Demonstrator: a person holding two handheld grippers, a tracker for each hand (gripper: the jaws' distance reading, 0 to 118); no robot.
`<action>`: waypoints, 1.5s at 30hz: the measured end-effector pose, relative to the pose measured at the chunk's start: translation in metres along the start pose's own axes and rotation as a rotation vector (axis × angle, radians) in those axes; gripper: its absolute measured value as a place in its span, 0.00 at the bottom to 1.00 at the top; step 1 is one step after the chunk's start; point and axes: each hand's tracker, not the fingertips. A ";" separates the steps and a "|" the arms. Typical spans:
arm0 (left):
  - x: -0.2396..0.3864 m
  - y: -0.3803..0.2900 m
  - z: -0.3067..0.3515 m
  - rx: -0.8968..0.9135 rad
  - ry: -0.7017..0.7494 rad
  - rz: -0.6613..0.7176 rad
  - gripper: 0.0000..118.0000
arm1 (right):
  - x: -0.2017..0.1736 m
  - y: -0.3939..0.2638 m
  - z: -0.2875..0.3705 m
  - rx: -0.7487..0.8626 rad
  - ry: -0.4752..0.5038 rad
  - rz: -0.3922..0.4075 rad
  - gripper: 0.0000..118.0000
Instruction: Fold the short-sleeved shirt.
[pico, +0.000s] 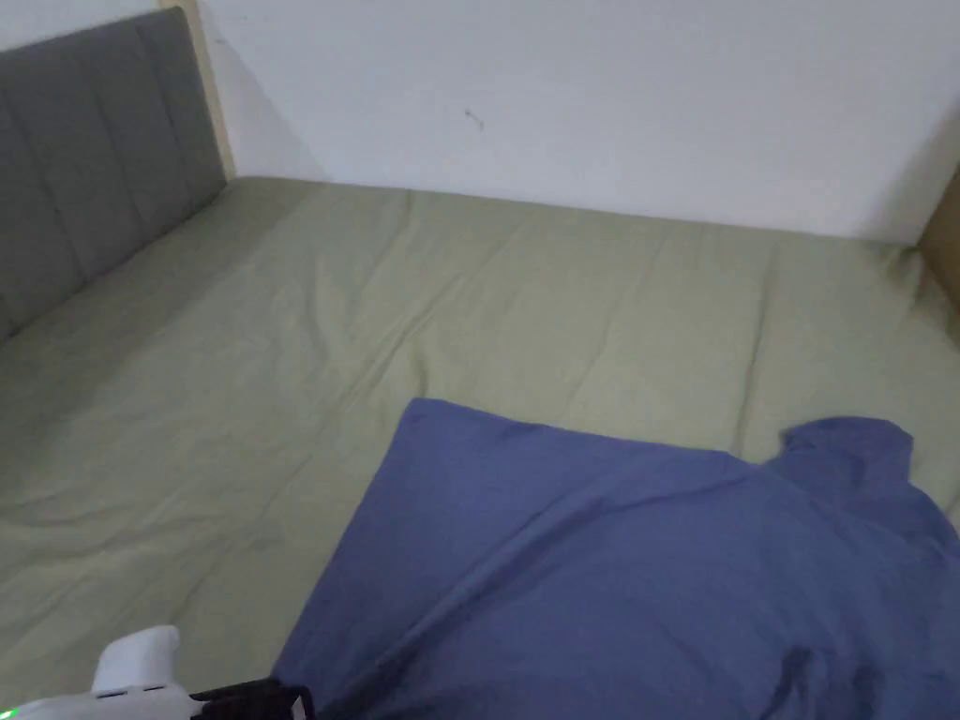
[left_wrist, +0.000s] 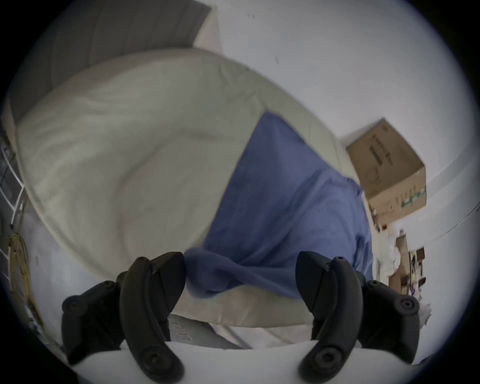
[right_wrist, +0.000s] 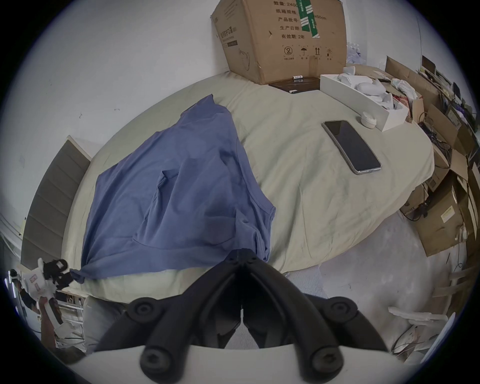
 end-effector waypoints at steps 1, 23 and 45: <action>0.006 0.000 -0.010 -0.059 0.061 -0.040 0.28 | -0.001 0.001 0.001 0.000 -0.006 0.003 0.00; 0.016 -0.006 -0.022 -0.073 0.112 -0.004 0.05 | -0.007 0.017 -0.091 -0.169 -0.055 0.119 0.33; 0.097 0.155 -0.043 0.158 -0.032 -0.078 0.05 | -0.051 0.169 -0.109 -0.015 -0.032 0.143 0.07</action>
